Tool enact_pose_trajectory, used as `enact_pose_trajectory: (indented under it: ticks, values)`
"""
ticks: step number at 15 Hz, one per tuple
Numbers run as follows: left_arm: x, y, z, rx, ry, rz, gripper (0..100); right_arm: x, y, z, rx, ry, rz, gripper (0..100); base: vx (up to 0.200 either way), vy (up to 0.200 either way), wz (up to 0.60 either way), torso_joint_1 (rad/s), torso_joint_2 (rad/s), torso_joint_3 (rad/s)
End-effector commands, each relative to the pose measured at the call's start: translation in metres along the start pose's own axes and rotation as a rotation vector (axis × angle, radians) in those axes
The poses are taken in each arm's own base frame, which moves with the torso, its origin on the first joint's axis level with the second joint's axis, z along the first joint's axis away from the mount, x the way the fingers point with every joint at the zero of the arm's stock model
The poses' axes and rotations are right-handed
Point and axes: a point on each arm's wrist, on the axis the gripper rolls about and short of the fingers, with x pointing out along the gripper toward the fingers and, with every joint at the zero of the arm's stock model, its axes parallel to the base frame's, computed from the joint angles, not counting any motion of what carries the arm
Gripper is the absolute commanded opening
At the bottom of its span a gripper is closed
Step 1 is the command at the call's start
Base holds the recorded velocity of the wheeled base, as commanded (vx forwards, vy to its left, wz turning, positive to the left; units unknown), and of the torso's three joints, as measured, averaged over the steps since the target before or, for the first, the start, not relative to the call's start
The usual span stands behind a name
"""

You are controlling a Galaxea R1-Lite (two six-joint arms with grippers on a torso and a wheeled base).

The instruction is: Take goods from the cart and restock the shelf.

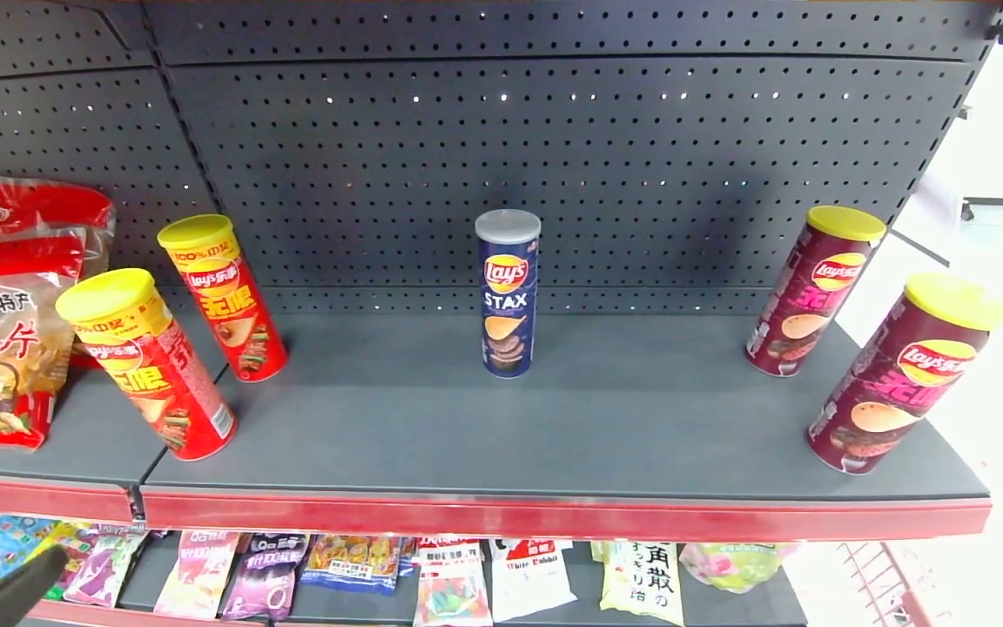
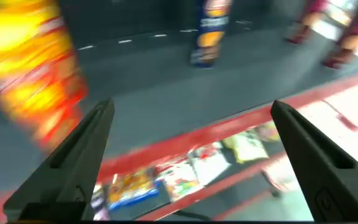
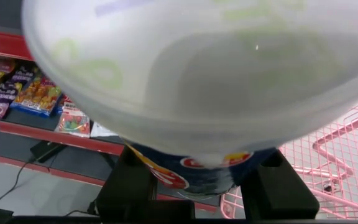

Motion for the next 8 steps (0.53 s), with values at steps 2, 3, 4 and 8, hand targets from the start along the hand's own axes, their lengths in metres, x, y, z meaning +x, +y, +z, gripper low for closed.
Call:
enact_pose_trajectory:
  ticks: [2,3,4,8]
  values:
    - [0.143,0.007,0.022,0.003,0.162,-0.347,100,-0.001,0.000,-0.006,0.001,-0.019,-0.003,0,0.000,0.000,0.00,0.000,0.00,0.000]
    - [0.172,0.009,0.015,-0.004,0.173,-0.381,100,-0.001,0.000,-0.006,0.001,-0.019,-0.005,0,0.000,0.000,0.00,0.000,0.00,0.000]
    - [0.206,0.008,0.003,-0.007,0.195,-0.407,100,-0.001,0.000,-0.006,0.001,-0.019,-0.003,0,0.000,0.000,0.00,0.000,0.00,0.000]
    - [0.282,0.007,-0.001,0.040,0.167,-0.469,100,-0.001,0.000,-0.006,0.003,-0.017,-0.012,0,0.000,0.000,0.00,0.000,0.00,0.000]
